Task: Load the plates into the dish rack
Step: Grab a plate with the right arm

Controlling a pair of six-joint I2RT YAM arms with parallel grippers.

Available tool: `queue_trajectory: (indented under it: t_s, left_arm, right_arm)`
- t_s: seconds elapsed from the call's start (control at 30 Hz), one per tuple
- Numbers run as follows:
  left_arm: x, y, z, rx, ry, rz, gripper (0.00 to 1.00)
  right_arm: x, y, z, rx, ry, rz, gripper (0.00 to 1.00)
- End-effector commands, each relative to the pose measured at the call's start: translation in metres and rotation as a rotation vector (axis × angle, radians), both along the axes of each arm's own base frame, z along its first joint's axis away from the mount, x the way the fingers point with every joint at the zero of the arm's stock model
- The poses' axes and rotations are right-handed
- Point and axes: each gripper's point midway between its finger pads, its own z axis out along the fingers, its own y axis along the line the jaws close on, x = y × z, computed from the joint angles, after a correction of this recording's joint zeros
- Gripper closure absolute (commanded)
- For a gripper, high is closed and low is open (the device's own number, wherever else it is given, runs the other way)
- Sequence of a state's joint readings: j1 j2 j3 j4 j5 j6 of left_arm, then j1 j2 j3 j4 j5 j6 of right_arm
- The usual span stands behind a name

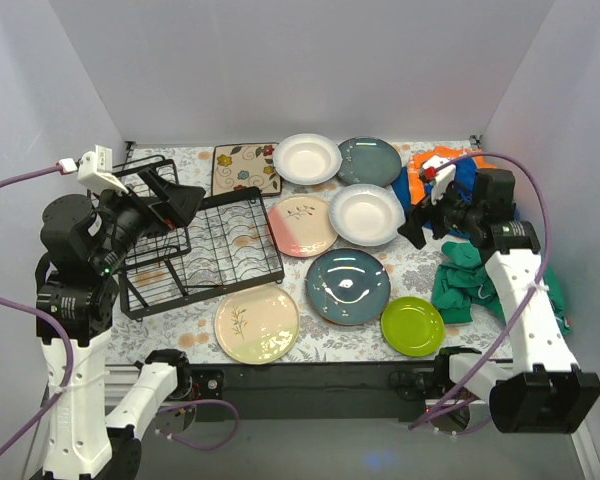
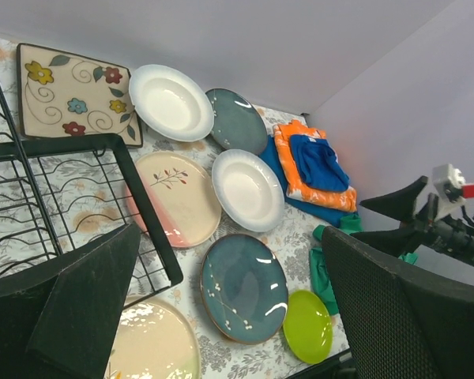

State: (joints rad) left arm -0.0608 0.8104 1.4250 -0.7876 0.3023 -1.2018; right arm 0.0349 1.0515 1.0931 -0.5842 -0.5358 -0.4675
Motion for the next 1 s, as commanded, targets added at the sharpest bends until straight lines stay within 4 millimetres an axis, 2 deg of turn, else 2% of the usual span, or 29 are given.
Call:
queue_trajectory:
  t_s: [0.0,0.13,0.17,0.3,0.43,0.53,0.63,0.73,0.77,0.97]
  left_arm:
    - [-0.004,-0.004,-0.006,0.013,0.014,-0.032,0.02]
    - [-0.004,-0.006,-0.007,0.010,0.016,-0.050,0.02]
    - [-0.004,-0.007,-0.008,0.010,0.019,-0.051,0.02]
    - [-0.005,-0.008,-0.011,0.005,0.026,-0.057,0.02]
    - [-0.007,-0.008,-0.011,0.005,0.031,-0.061,0.02]
    - [-0.009,-0.007,-0.010,0.006,0.030,-0.054,0.02]
    - [-0.011,-0.007,-0.009,-0.001,0.028,-0.053,0.02]
    - [-0.010,-0.008,-0.011,-0.010,0.034,-0.054,0.02]
    - [-0.009,-0.009,-0.012,-0.012,0.037,-0.057,0.02]
    - [-0.003,-0.014,-0.015,-0.027,0.056,-0.083,0.02]
  right_arm:
    - [0.001,0.011,-0.025,0.044,0.173,0.055,0.02]
    - [0.005,0.019,-0.035,0.081,0.247,0.088,0.02]
    - [0.007,0.021,-0.045,0.092,0.299,0.093,0.02]
    - [0.012,0.027,-0.065,0.125,0.414,0.123,0.02]
    - [0.016,0.026,-0.089,0.125,0.530,0.103,0.02]
    - [-0.001,0.028,-0.114,0.140,0.641,0.113,0.08]
    - [-0.020,0.029,-0.132,0.151,0.701,0.119,0.13]
    - [-0.030,0.029,-0.143,0.154,0.725,0.117,0.15]
    - [-0.036,0.029,-0.153,0.148,0.750,0.111,0.16]
    - [-0.038,0.029,-0.181,0.171,0.803,0.075,0.20]
